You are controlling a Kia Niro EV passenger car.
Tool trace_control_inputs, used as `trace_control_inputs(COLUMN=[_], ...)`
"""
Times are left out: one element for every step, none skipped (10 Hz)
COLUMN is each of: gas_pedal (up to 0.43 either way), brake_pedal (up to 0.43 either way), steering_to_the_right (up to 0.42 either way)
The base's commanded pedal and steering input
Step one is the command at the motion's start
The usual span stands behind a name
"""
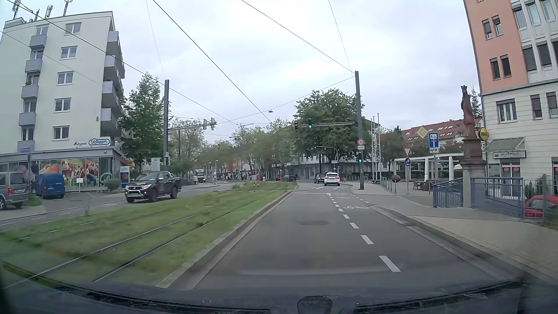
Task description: Follow the waypoints while adhering to traffic rules and regulations
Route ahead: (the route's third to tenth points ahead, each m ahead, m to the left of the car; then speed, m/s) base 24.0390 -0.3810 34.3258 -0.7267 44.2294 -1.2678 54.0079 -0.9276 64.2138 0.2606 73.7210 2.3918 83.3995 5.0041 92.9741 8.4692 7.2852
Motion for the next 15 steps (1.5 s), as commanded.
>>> trace_control_inputs(gas_pedal=[0.079,0.067,0.067,0.067,0.067,0.067,0.067,0.067,0.067,0.067,0.067,0.067,0.067,0.059,0.059], brake_pedal=[0.000,0.000,0.000,0.000,0.000,0.000,0.000,0.000,0.000,0.000,0.000,0.000,0.000,0.000,0.000], steering_to_the_right=[0.015,0.015,0.015,0.016,0.017,0.019,0.019,0.020,0.020,0.020,0.020,0.020,0.020,0.020,0.020])
